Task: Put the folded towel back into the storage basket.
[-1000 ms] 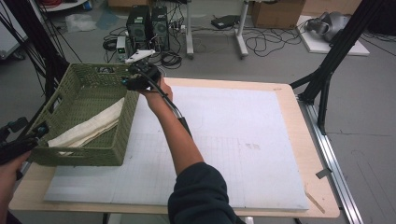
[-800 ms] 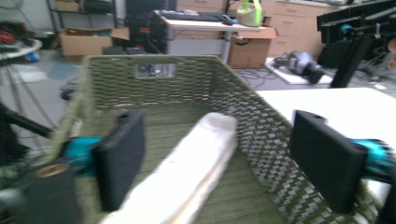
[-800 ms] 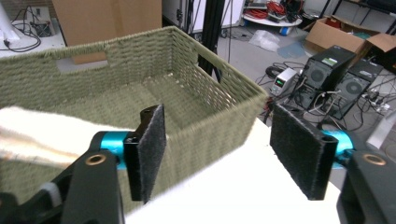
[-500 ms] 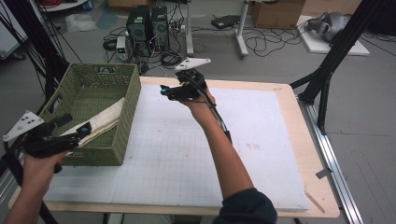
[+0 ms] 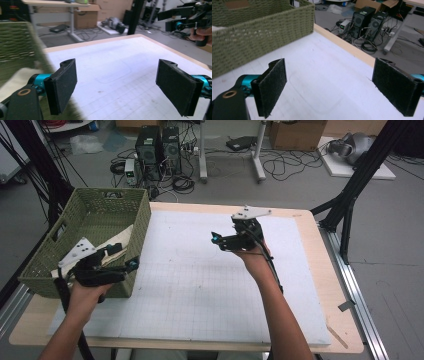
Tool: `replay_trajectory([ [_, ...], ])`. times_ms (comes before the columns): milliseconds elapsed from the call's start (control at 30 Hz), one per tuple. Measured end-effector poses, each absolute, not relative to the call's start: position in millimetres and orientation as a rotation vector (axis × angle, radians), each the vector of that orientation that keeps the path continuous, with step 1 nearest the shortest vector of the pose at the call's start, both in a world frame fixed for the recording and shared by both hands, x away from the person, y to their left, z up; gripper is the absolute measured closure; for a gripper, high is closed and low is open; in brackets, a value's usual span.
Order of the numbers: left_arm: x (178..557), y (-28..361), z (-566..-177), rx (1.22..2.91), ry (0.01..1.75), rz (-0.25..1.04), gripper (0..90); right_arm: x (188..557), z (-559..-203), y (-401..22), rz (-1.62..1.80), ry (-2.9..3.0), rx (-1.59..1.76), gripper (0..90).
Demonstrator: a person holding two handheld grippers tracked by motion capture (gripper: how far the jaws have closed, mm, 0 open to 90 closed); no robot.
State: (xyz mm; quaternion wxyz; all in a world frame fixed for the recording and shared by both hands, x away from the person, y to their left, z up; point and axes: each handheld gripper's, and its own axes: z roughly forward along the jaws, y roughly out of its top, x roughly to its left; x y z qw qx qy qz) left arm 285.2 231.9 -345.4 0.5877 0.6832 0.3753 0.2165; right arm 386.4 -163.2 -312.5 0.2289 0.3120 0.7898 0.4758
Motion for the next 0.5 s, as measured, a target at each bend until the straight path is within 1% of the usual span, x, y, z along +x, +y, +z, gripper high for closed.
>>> replay_trajectory([
  [200, 287.4, 198.0, -357.2, 1.63, 0.806, 0.445, 17.7, 357.2, -330.6, -206.2, 1.271, 2.147, 0.891, 11.3],
  [500, 288.4, 160.7, -385.9, 1.682, 0.75, 0.416, 17.9, 307.1, -367.5, -260.8, 1.198, 2.069, 0.984, 11.3],
])
